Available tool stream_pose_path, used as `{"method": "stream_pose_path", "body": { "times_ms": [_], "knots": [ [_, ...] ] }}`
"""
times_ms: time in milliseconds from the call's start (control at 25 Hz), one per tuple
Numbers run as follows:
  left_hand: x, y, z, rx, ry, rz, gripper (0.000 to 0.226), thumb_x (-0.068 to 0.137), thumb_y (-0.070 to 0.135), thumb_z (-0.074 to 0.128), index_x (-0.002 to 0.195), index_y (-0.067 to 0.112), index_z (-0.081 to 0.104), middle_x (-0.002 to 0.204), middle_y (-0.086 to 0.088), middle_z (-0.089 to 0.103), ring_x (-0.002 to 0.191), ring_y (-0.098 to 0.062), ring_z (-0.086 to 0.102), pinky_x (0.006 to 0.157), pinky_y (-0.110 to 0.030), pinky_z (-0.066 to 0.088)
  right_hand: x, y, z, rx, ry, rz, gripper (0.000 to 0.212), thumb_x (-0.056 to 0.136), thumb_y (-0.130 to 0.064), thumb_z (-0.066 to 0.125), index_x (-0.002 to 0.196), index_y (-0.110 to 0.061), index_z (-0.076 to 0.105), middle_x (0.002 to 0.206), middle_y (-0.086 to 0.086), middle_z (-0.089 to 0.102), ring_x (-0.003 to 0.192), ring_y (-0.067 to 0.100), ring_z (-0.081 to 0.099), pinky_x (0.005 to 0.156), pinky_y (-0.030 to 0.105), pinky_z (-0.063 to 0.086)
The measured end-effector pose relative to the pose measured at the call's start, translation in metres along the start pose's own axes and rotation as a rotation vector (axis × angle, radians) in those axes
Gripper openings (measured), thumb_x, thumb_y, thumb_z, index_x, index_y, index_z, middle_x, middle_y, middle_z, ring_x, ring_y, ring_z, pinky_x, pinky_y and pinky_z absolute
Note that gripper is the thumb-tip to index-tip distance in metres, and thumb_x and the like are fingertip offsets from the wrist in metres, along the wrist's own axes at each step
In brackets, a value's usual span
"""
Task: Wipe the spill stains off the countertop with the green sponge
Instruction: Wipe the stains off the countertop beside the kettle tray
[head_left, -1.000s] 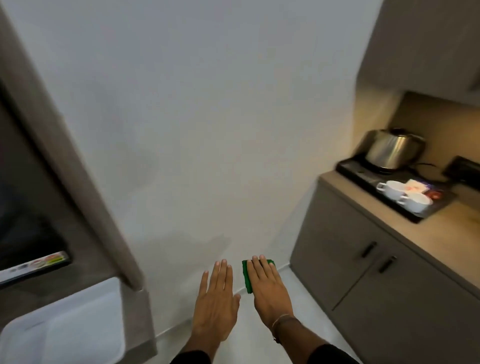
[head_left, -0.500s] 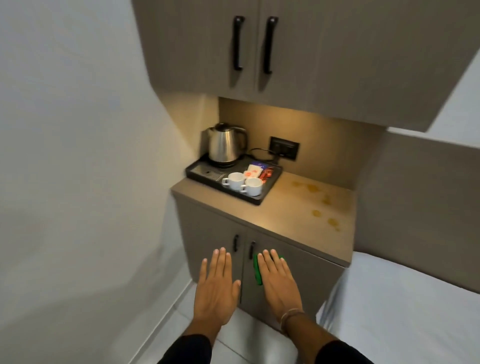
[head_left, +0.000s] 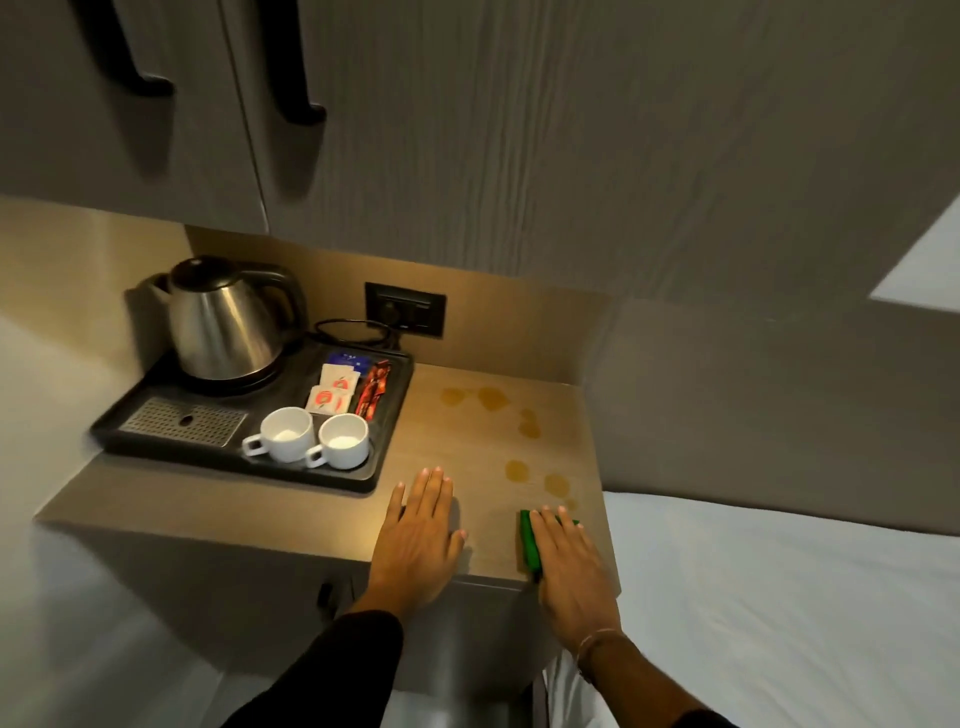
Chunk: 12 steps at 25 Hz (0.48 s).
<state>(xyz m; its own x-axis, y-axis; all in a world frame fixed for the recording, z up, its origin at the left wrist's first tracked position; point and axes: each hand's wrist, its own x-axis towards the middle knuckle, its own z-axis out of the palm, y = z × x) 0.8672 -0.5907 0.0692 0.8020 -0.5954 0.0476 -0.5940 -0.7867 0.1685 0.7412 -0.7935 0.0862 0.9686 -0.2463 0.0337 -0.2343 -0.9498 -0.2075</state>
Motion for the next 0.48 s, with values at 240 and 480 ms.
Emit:
{"method": "stream_pose_path", "body": {
  "times_ms": [240, 480],
  "knots": [
    [0.041, -0.026, 0.021, -0.09, -0.008, -0.005, 0.076, 0.106, 0.058, 0.029, 0.164, 0.011, 0.015, 0.174, -0.012, 0.012, 0.16, -0.029, 0.003, 0.128, -0.057, 0.003, 0.001, -0.01, 0.017, 0.089, -0.03, 0.011, 0.075, 0.102, -0.009, 0.045, 0.154, -0.031, -0.005, 0.166, -0.012, -0.006, 0.15, 0.01, -0.014, 0.117, 0.034, -0.021],
    [0.041, -0.032, 0.035, -0.141, 0.053, -0.001, 0.073, 0.103, 0.054, 0.027, 0.162, 0.012, 0.025, 0.173, -0.01, 0.021, 0.159, -0.027, 0.011, 0.127, -0.059, 0.013, 0.012, 0.034, 0.007, 0.174, 0.004, 0.119, 0.078, 0.092, 0.0, 0.051, 0.157, -0.022, 0.013, 0.165, -0.008, 0.004, 0.156, 0.022, 0.004, 0.126, 0.037, -0.007]
  ]
}}
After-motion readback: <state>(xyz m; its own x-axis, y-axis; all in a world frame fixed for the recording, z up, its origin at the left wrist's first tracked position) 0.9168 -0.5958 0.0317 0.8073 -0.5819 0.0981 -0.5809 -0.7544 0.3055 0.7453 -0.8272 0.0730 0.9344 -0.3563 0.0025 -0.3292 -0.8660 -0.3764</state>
